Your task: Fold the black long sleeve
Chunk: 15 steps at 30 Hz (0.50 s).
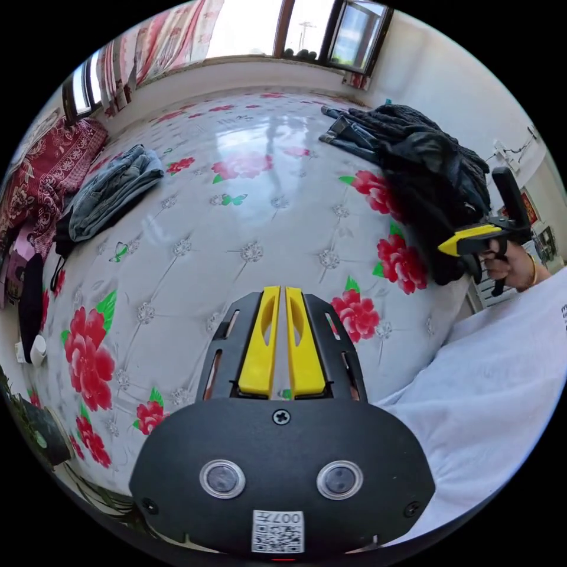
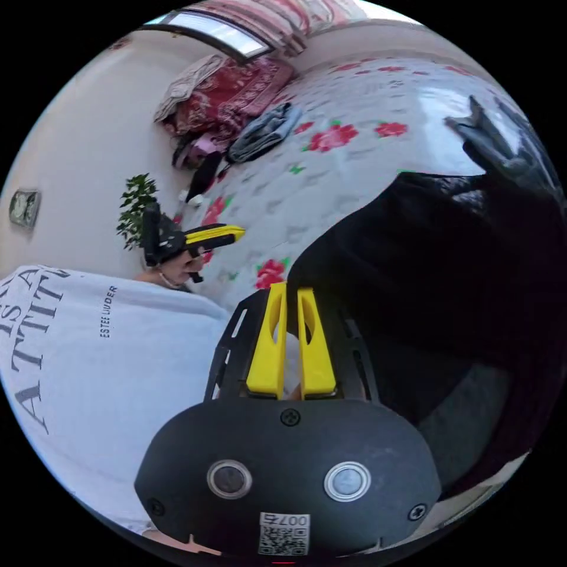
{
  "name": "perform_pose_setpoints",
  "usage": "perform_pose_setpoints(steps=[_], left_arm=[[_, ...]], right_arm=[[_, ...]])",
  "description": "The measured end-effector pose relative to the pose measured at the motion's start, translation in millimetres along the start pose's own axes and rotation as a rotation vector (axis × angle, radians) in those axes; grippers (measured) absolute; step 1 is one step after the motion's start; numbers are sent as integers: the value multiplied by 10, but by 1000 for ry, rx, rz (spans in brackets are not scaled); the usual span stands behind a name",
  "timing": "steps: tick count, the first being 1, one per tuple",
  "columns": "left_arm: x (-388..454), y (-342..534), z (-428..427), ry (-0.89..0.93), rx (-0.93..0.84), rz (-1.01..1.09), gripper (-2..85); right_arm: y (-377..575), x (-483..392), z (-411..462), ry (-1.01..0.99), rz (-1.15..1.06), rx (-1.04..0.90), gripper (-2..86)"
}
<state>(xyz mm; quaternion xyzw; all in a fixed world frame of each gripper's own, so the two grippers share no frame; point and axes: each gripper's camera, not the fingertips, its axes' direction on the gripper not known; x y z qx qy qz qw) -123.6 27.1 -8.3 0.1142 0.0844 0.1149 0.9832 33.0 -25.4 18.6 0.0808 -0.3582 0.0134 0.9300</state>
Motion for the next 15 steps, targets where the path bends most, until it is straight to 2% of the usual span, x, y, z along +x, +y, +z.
perform_pose_setpoints(steps=[5, 8, 10, 12, 15], left_arm=[[-208, 615, -410, -106, 33, -25, 2], [-445, 929, -670, -139, 78, -78, 23], [-620, 1118, -761, -120, 94, -132, 47], [-701, 1202, -762, -85, 101, -161, 57], [-704, 1194, -662, 22, 97, -157, 74]], right_arm=[[-548, -580, 280, -44, -129, 71, 27], [-540, -777, 67, 167, -264, 77, 35], [-426, -740, -68, 290, -272, 85, 41], [-202, -553, -196, 428, -195, 67, 51], [172, -287, -227, 518, -75, -3, 57]])
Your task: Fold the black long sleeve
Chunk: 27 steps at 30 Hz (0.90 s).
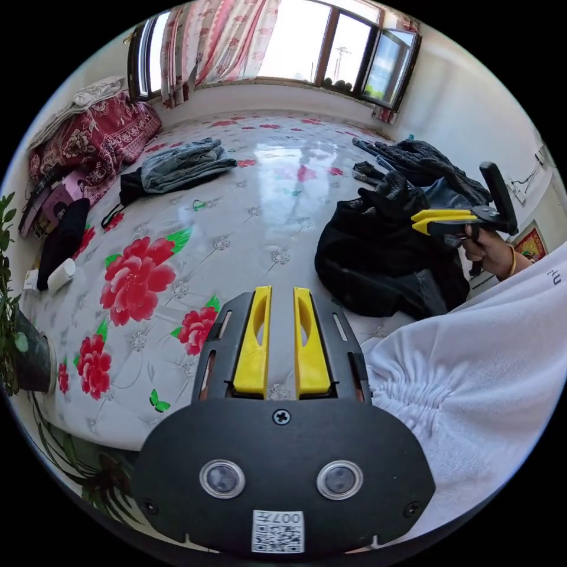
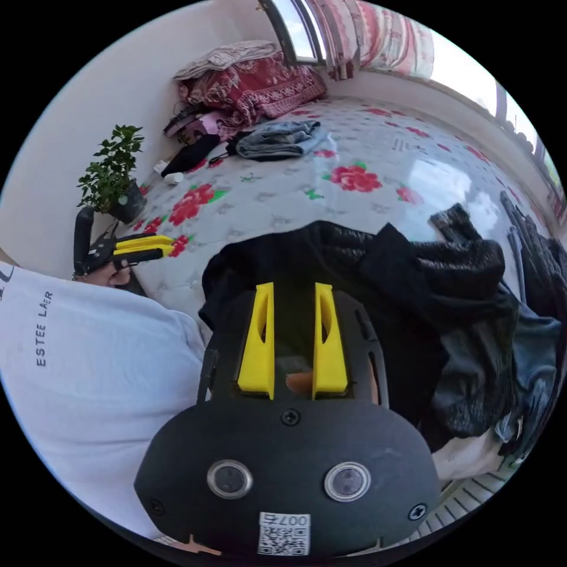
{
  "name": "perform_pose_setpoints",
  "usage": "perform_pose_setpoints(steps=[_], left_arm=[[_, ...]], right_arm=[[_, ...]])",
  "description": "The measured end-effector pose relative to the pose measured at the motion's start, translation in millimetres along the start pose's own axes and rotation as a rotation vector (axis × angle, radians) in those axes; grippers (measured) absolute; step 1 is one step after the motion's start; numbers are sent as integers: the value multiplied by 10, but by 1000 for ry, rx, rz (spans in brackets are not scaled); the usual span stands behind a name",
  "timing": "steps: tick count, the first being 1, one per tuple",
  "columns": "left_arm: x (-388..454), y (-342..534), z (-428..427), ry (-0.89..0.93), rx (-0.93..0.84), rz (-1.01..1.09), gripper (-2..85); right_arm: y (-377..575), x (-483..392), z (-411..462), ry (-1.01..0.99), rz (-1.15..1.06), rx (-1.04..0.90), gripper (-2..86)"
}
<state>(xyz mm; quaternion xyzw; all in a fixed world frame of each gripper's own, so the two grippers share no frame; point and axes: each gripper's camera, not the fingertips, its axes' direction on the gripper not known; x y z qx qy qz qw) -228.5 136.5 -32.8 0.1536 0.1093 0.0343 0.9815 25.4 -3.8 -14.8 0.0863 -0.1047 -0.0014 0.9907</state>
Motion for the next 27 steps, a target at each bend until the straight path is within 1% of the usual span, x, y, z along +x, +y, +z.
perform_pose_setpoints(steps=[4, 6, 8, 9, 11, 12, 13, 14, 16, 17, 18, 19, 20, 22, 24, 25, 27], left_arm=[[265, -211, 265, 146, -65, 97, 98], [429, -333, 421, 178, -114, 164, 111], [577, -448, 648, 153, -192, 222, 125], [643, -516, 800, 108, -239, 249, 131], [680, -596, 993, 50, -275, 268, 126], [685, -628, 1077, 22, -273, 284, 114], [690, -654, 1096, -33, -234, 313, 98], [694, -671, 1117, -69, -227, 337, 88], [645, -836, 1230, -256, -209, 420, 58], [592, -908, 1279, -311, -215, 425, 55], [412, -1079, 1360, -367, -230, 400, 49], [138, -1276, 1383, -358, -247, 308, 47], [-15, -1371, 1368, -336, -253, 246, 46], [-553, -1591, 1133, -229, -208, 35, 47], [-774, -1561, 881, -171, -134, -20, 57], [-855, -1445, 710, -188, -78, -47, 62], [-892, -1183, 541, -182, -35, -45, 57]], right_arm=[[342, -29, 153, 73, 21, -109, 58], [414, -162, 319, 96, -4, -182, 53], [409, -261, 529, 50, -3, -246, 43], [403, -309, 617, 45, 43, -241, 33], [373, -419, 654, 76, 34, -195, 17], [312, -469, 686, 91, 28, -189, 11], [272, -485, 704, 83, 26, -191, 8], [167, -512, 745, 49, 17, -195, 5], [-32, -565, 815, -44, 0, -190, 3], [-195, -628, 848, -108, -17, -169, 4], [-371, -711, 856, -138, -45, -140, 5], [-459, -759, 852, -143, -66, -127, 7], [-626, -850, 824, -135, -111, -105, 11], [-818, -947, 716, -109, -177, -66, 21], [-911, -973, 507, -50, -247, 31, 33], [-919, -963, 474, -24, -260, 53, 36], [-994, -885, 483, 75, -285, 80, 51]])
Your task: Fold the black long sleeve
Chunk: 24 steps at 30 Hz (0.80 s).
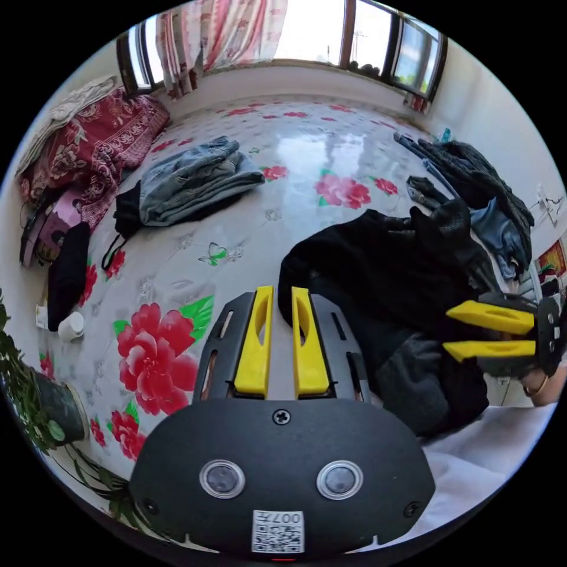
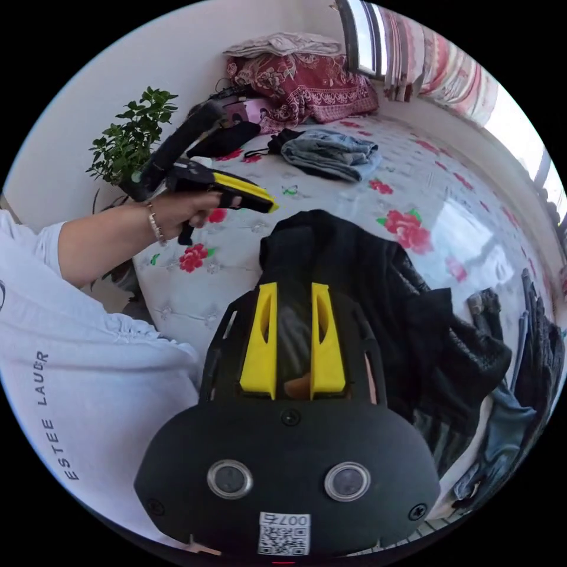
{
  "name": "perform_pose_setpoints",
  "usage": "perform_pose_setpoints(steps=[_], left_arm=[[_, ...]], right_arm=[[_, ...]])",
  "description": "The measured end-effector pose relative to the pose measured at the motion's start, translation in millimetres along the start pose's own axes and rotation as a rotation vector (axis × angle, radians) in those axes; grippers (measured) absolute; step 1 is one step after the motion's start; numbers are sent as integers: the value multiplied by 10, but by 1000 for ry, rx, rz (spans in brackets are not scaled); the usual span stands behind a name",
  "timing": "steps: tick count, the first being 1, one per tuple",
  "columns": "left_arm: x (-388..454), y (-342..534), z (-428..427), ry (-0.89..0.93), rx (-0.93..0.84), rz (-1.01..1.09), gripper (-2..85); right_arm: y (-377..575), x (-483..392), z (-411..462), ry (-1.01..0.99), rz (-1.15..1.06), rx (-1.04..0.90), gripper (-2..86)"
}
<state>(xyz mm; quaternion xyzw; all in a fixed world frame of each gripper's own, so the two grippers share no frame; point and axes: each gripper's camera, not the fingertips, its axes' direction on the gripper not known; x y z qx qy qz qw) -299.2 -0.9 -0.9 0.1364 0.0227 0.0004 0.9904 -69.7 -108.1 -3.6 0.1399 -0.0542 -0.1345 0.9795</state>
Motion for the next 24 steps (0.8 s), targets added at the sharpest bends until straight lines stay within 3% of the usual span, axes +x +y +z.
perform_pose_setpoints(steps=[7, 10, 14, 16, 24], left_arm=[[251, 978, 171, 320, -173, -57, 85], [449, 1028, 292, 359, -240, 3, 96], [618, 977, 379, 334, -289, 110, 110], [698, 978, 447, 295, -303, 134, 115], [933, 909, 712, 160, -319, 212, 195]], right_arm=[[-530, 2, 731, -12, -95, -148, 80], [-519, -120, 1424, 65, -157, -372, 74], [-314, 134, 1173, 13, -7, -271, 31], [-191, 302, 748, 79, 67, -119, 17], [676, 225, -1861, 330, 137, 529, 1]])
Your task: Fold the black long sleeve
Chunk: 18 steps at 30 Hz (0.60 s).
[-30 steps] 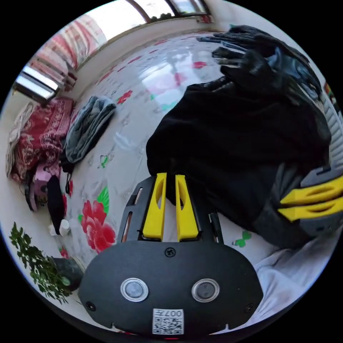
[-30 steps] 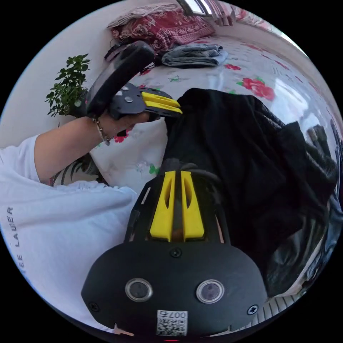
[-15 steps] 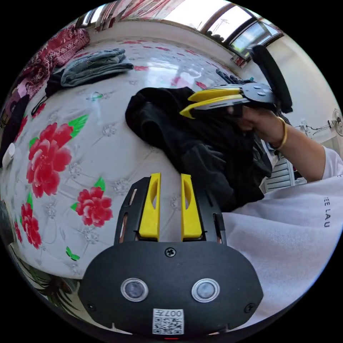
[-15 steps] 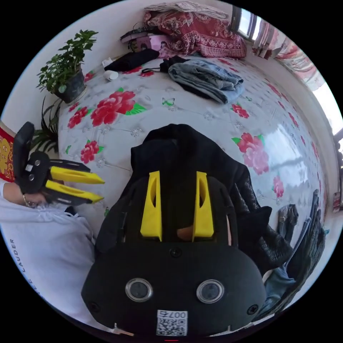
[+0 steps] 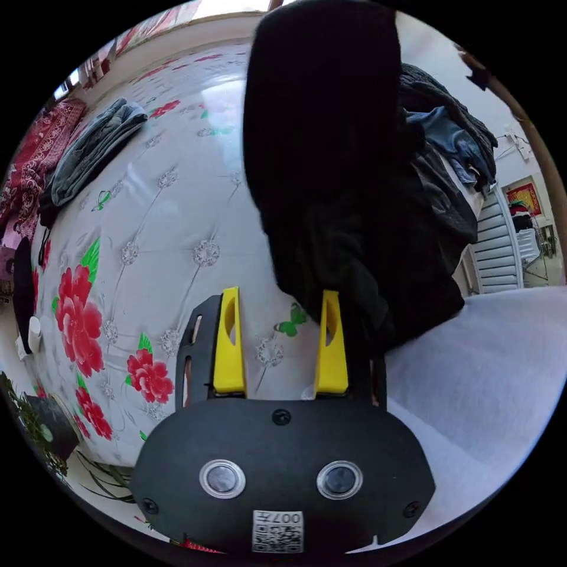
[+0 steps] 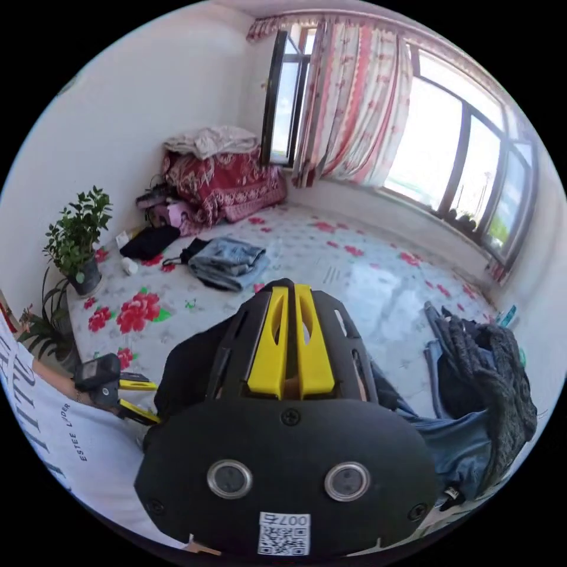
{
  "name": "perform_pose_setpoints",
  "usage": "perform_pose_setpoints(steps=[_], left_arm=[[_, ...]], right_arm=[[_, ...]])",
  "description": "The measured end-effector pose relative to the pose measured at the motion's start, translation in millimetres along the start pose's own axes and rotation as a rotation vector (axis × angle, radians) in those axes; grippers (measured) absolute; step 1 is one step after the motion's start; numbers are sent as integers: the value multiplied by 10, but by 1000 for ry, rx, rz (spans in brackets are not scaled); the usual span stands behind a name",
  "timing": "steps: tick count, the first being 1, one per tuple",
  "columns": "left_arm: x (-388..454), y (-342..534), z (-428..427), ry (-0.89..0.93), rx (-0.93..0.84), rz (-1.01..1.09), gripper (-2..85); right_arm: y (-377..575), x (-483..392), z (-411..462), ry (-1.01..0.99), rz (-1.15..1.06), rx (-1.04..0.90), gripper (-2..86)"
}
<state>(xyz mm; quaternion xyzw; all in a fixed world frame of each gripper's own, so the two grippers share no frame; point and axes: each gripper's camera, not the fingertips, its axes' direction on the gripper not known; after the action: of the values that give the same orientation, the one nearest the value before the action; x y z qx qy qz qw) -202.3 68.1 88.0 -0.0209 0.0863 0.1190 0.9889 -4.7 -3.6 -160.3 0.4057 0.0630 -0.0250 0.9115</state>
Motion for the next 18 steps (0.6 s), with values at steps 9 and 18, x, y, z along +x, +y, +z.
perform_pose_setpoints(steps=[9, 18], left_arm=[[-68, -32, -628, 148, 343, 66, 12], [-238, 1381, -3068, 55, 1067, -3, -4]], right_arm=[[136, -536, -1942, 272, -110, 259, 3], [672, -968, -4029, 530, -148, 678, 2]])
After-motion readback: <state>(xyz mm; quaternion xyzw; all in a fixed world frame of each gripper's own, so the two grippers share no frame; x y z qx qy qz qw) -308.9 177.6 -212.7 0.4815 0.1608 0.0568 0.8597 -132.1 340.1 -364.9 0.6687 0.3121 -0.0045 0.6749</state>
